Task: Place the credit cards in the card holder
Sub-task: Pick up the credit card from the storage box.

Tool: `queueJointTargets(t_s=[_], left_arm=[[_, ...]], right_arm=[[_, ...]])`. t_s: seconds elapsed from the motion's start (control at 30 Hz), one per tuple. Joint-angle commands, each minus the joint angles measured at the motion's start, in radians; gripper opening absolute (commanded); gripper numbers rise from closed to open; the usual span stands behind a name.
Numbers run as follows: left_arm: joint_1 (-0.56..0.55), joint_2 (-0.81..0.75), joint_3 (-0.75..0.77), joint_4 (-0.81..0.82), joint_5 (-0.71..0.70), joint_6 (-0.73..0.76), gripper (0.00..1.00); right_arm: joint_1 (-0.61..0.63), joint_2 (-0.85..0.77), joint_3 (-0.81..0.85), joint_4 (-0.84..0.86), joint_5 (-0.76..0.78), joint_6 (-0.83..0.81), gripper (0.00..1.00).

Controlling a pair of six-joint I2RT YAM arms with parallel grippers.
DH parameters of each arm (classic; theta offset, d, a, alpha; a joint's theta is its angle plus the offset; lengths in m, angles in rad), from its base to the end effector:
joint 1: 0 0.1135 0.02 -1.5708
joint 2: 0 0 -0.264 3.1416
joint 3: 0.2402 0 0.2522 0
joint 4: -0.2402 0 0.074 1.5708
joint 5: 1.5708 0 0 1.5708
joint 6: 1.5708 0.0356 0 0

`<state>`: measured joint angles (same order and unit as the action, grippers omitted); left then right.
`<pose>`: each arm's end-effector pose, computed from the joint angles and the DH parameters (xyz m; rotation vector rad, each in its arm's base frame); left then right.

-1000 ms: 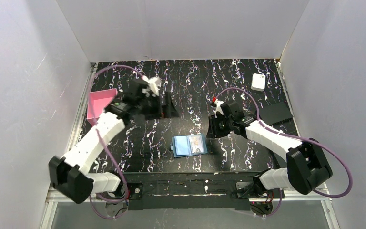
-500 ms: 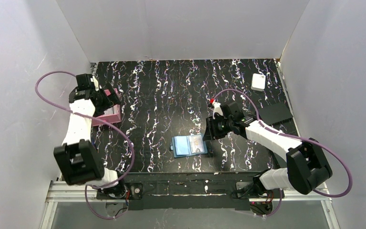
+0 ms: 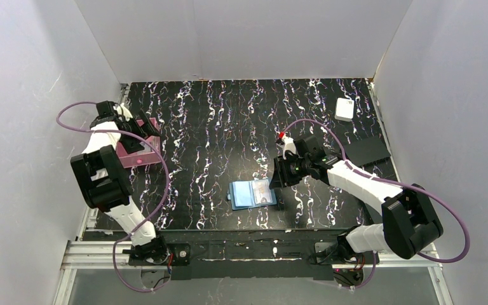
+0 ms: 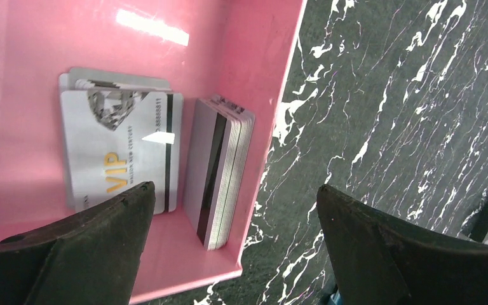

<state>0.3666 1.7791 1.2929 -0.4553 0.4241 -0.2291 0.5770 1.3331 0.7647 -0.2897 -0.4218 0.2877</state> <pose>0.3617 0.1232 0.2243 -0.5546 2.3912 -0.4712 0.2152 0.1574 0.2082 -0.5630 2.4691 0.8845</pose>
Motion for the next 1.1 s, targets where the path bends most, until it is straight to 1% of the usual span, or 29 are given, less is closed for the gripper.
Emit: queueJointTargets(t_s=[0.0,0.07,0.27,0.43,0.57,0.7,1.07], left_arm=[[-0.004,0.028,0.056,-0.005,0.079,0.025,0.98],[-0.004,0.047,0.064,-0.003,0.090,0.024,0.98],[-0.007,0.090,0.087,-0.003,0.101,0.017,0.94],[-0.010,0.124,0.099,-0.003,0.147,0.003,0.92],[-0.015,0.135,0.102,-0.005,0.180,-0.002,0.93],[-0.022,0.131,0.101,-0.006,0.206,-0.006,0.90],[-0.024,0.067,0.071,0.011,0.231,-0.009,0.75]], right_arm=[[-0.003,-0.004,0.022,0.000,-0.016,-0.013,0.44],[-0.002,-0.008,0.023,-0.004,-0.012,-0.013,0.45],[-0.002,0.004,0.024,-0.001,-0.016,-0.013,0.45],[-0.002,0.012,0.027,0.003,-0.017,-0.013,0.45],[-0.002,0.012,0.025,0.003,-0.015,-0.013,0.45],[-0.002,0.016,0.027,0.004,-0.015,-0.012,0.45],[-0.002,0.025,0.022,0.009,-0.020,-0.010,0.45]])
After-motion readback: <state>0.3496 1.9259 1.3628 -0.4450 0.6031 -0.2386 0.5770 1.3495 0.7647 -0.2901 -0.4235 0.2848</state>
